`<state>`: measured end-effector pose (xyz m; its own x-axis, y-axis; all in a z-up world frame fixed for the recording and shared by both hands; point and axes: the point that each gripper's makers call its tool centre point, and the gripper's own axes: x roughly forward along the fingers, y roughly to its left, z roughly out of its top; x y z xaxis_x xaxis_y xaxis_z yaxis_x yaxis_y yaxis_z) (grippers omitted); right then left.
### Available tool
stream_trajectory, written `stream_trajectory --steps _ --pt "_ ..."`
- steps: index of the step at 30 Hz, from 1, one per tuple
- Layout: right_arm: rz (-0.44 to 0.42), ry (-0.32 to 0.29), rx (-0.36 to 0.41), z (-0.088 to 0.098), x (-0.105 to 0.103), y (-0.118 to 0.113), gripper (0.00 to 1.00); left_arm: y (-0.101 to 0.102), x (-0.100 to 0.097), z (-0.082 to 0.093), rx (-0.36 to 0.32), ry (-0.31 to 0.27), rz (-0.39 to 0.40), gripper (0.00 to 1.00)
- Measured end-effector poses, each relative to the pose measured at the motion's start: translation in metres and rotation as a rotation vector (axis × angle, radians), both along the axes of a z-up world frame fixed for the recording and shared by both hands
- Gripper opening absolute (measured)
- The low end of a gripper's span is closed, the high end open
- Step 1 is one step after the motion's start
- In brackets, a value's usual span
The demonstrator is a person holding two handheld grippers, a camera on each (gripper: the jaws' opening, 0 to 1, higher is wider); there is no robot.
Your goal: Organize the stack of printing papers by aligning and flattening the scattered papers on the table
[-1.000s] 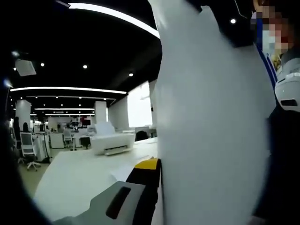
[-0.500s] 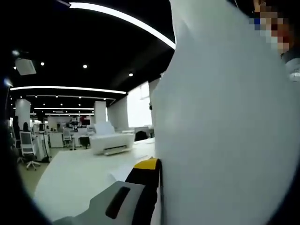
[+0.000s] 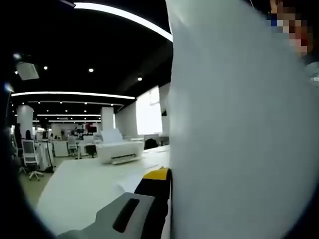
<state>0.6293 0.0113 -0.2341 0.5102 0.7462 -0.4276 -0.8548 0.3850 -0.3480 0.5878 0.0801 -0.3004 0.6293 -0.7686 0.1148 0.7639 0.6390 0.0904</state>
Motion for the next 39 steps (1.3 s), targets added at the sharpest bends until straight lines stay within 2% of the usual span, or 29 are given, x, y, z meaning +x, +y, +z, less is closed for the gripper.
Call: stream_trajectory --steps 13,22,35,39 --pt "-0.03 -0.012 0.004 -0.004 0.008 -0.019 0.3 0.0 0.0 0.001 0.004 -0.002 0.0 0.06" --pt "-0.079 0.002 0.005 -0.019 0.016 -0.041 0.34 0.003 0.0 0.001 0.005 0.001 0.006 0.06" --pt "-0.159 0.055 0.026 -0.047 0.034 -0.079 0.34 0.012 0.005 0.002 -0.024 0.022 0.042 0.06" --pt "-0.184 0.076 0.024 -0.06 0.037 -0.089 0.34 0.016 0.004 0.004 -0.017 -0.01 0.066 0.06"
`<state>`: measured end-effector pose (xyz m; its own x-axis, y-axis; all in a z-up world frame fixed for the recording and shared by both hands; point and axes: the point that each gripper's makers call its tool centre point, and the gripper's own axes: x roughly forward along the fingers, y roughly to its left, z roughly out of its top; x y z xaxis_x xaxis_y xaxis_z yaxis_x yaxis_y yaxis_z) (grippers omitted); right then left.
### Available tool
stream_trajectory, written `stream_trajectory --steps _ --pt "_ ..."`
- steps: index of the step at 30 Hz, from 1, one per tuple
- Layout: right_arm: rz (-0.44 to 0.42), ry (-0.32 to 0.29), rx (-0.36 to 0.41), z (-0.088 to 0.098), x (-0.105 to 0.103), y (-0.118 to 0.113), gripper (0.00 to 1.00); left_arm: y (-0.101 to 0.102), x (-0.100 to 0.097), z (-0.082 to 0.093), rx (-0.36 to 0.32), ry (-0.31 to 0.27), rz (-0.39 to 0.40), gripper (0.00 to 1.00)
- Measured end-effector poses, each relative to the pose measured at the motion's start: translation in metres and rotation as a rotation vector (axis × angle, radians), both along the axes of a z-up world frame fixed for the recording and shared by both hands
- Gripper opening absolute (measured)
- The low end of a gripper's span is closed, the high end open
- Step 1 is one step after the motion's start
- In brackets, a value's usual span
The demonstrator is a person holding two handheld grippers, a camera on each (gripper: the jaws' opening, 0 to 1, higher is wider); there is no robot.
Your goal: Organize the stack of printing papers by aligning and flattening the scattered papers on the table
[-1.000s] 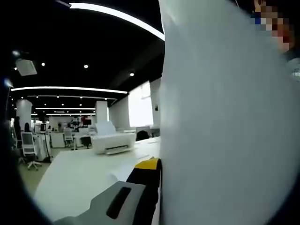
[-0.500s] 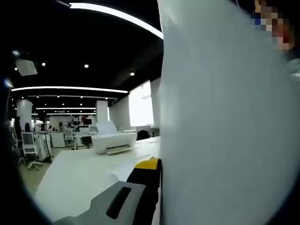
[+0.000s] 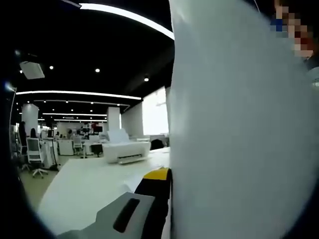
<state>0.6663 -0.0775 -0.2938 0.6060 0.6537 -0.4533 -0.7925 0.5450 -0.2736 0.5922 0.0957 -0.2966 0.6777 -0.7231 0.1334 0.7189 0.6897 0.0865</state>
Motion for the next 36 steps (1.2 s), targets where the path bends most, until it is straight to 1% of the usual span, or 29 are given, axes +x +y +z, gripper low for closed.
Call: stream_trajectory --steps 4,10,12,14,19,20,24,25,29,36 --pt "-0.016 0.03 -0.003 -0.015 0.003 -0.008 0.34 0.003 0.001 0.0 -0.014 -0.003 0.008 0.06" --pt "-0.038 0.055 0.001 -0.028 0.006 -0.018 0.34 0.008 0.001 0.002 -0.017 -0.007 0.019 0.06" --pt "-0.036 0.061 -0.011 -0.034 0.005 -0.018 0.34 0.009 0.001 0.003 -0.016 -0.008 0.022 0.06" --pt "-0.042 0.076 -0.014 -0.045 0.002 -0.021 0.34 0.011 0.001 0.003 -0.014 -0.011 0.025 0.06" --pt "-0.039 0.106 -0.012 -0.062 -0.002 -0.021 0.34 0.016 0.0 0.003 -0.015 -0.013 0.034 0.06" --pt "-0.026 0.119 0.001 -0.064 -0.005 -0.018 0.34 0.017 -0.001 0.004 -0.013 -0.015 0.039 0.06" --pt "0.001 0.146 0.03 -0.069 -0.013 -0.012 0.34 0.021 -0.002 0.005 -0.013 -0.017 0.046 0.06" --pt "0.002 0.15 0.034 -0.07 -0.012 -0.012 0.34 0.022 -0.002 0.005 -0.014 -0.017 0.049 0.06" --pt "-0.002 0.153 0.029 -0.072 -0.01 -0.013 0.34 0.024 -0.003 0.007 -0.015 -0.022 0.054 0.06" --pt "0.035 0.163 0.01 -0.082 -0.013 0.002 0.35 0.027 -0.002 0.006 -0.007 -0.022 0.064 0.06"
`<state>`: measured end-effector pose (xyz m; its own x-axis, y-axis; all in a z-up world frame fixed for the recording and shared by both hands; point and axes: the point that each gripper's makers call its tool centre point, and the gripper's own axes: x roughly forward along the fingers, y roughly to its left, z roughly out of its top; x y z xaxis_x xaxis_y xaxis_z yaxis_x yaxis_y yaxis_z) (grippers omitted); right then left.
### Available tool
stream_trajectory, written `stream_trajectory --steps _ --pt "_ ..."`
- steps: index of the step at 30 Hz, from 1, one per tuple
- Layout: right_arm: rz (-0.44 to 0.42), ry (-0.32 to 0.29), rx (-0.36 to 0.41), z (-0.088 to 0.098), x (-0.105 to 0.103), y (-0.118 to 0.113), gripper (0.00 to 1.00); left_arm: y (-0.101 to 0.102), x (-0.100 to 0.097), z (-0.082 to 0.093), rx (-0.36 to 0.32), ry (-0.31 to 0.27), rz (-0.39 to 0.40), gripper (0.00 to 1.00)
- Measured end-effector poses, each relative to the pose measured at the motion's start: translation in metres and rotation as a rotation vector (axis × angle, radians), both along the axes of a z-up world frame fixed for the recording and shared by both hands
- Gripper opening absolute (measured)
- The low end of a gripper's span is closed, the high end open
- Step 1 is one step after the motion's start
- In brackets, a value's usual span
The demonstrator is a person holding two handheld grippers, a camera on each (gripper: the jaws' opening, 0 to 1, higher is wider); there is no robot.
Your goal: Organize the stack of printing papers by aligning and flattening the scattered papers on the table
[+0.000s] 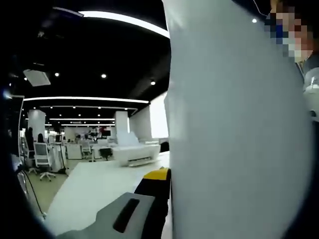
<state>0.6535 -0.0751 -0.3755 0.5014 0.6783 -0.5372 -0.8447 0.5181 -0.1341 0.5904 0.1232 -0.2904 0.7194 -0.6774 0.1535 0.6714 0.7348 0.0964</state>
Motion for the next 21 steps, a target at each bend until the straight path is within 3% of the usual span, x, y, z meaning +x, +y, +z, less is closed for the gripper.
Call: stream_trajectory --steps 16,21 --pt "0.086 0.074 -0.011 -0.048 -0.009 0.052 0.38 0.005 -0.001 -0.002 0.002 0.003 0.008 0.06" --pt "0.118 0.091 -0.023 -0.065 -0.01 0.07 0.46 0.004 -0.002 -0.001 0.006 0.003 0.006 0.06"
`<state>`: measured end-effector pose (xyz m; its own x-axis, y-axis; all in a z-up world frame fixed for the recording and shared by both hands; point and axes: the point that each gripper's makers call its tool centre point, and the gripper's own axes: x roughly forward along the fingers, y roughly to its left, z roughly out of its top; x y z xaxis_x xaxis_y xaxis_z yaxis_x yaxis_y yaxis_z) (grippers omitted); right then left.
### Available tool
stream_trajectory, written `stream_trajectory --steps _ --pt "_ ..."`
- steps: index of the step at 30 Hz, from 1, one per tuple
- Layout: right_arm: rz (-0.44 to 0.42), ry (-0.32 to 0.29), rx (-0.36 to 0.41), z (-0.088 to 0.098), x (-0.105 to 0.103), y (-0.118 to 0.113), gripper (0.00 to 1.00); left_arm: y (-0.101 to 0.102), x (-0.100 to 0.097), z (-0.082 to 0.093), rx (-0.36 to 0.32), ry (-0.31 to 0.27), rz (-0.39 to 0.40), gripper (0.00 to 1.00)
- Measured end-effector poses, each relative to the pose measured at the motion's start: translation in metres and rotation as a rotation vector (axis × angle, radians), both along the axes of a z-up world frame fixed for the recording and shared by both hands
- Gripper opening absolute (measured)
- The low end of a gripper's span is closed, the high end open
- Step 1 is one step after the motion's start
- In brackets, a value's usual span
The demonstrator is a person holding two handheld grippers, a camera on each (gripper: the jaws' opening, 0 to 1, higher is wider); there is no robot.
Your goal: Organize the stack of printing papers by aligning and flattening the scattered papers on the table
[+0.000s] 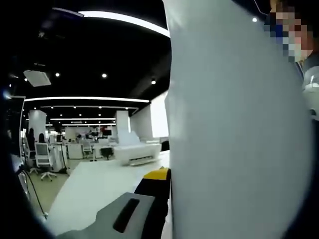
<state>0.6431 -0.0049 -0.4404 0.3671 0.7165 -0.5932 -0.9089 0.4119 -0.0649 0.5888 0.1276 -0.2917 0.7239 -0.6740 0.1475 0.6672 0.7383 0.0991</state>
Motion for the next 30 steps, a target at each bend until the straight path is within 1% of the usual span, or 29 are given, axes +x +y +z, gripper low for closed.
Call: stream_trajectory --steps 3,6,8,11,15,18,21,24,27,30 --pt "-0.002 0.002 0.017 -0.006 0.006 0.01 0.53 0.0 -0.001 0.001 0.0 -0.002 -0.001 0.06" --pt "-0.02 0.004 0.031 -0.012 0.018 0.015 0.63 0.0 -0.001 0.001 0.0 -0.001 -0.001 0.06" --pt "-0.033 0.01 0.028 -0.019 0.026 0.017 0.67 0.0 -0.001 0.001 -0.001 0.0 -0.003 0.06" --pt "-0.066 0.026 0.032 -0.027 0.038 0.016 0.66 -0.001 -0.001 0.0 -0.002 0.0 -0.004 0.06" --pt "-0.105 0.045 0.053 -0.034 0.052 0.014 0.68 -0.003 0.0 -0.002 -0.004 0.005 -0.007 0.06" --pt "-0.112 0.061 0.06 -0.039 0.055 0.013 0.69 -0.003 0.0 -0.002 -0.004 0.005 -0.008 0.06" --pt "-0.129 0.055 0.044 -0.044 0.06 0.008 0.72 -0.002 0.0 -0.002 -0.006 0.006 -0.009 0.06" --pt "-0.131 0.052 0.045 -0.046 0.062 0.005 0.72 -0.003 0.0 -0.002 -0.008 0.006 -0.01 0.06" --pt "-0.13 0.049 0.05 -0.046 0.064 0.004 0.72 -0.003 0.0 -0.002 -0.009 0.005 -0.011 0.06" --pt "-0.138 0.043 0.061 -0.045 0.06 0.004 0.69 -0.003 0.0 -0.002 -0.012 0.007 -0.011 0.06"
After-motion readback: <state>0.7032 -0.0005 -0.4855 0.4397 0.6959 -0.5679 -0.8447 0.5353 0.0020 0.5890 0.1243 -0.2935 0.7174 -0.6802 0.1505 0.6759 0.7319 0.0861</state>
